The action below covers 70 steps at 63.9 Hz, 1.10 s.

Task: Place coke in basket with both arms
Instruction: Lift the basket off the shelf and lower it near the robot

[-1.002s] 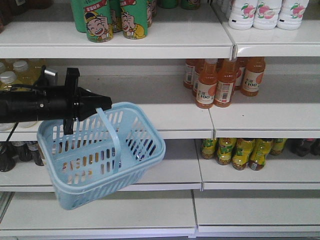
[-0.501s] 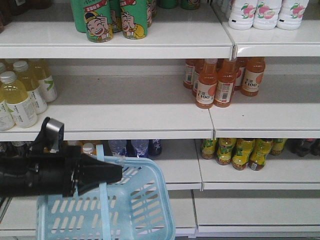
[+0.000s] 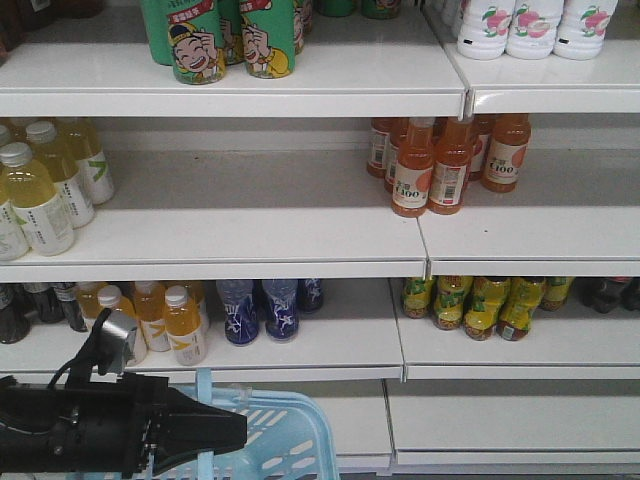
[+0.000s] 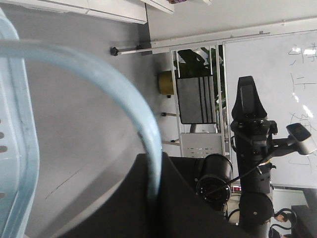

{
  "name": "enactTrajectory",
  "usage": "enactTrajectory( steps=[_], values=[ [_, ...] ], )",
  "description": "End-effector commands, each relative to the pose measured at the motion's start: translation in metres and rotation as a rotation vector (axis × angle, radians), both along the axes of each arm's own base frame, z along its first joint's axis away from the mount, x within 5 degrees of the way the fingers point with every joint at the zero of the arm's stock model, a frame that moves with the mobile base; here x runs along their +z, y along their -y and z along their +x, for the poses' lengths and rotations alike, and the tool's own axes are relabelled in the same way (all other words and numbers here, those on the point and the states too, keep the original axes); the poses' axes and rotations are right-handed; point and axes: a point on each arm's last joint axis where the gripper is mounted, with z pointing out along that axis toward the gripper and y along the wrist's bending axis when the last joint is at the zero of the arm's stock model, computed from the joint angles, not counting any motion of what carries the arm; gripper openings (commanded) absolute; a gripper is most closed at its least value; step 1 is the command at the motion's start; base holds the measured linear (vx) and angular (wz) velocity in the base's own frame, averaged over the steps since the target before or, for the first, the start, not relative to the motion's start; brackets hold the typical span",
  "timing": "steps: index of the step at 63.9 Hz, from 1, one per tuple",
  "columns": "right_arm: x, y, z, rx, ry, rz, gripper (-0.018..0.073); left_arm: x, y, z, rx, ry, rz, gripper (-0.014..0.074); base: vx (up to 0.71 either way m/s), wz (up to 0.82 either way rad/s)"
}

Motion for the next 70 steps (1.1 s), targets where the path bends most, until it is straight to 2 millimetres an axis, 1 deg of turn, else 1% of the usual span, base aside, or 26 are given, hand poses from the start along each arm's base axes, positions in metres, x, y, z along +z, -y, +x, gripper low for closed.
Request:
enactTrajectory(
  steps=[1,14,70],
  values=[
    [0.0042,-0.0006,-0.0007,0.006,0.082,-0.012,-0.0005,0.0215,0.0027,0.0023,0.026,0.051,-0.143,-0.0008,0.0,0.0],
    [0.0042,-0.0006,-0.0007,0.006,0.082,-0.012,-0.0005,0.0193,0.0021,0.0036,0.041,0.05,-0.118,-0.0008,0.0,0.0],
    [0.0042,-0.0006,-0.0007,0.006,0.082,-0.012,-0.0005,0.0197,0.0022,0.0032,0.037,0.049,-0.122,-0.0007,0.0,0.0]
  ],
)
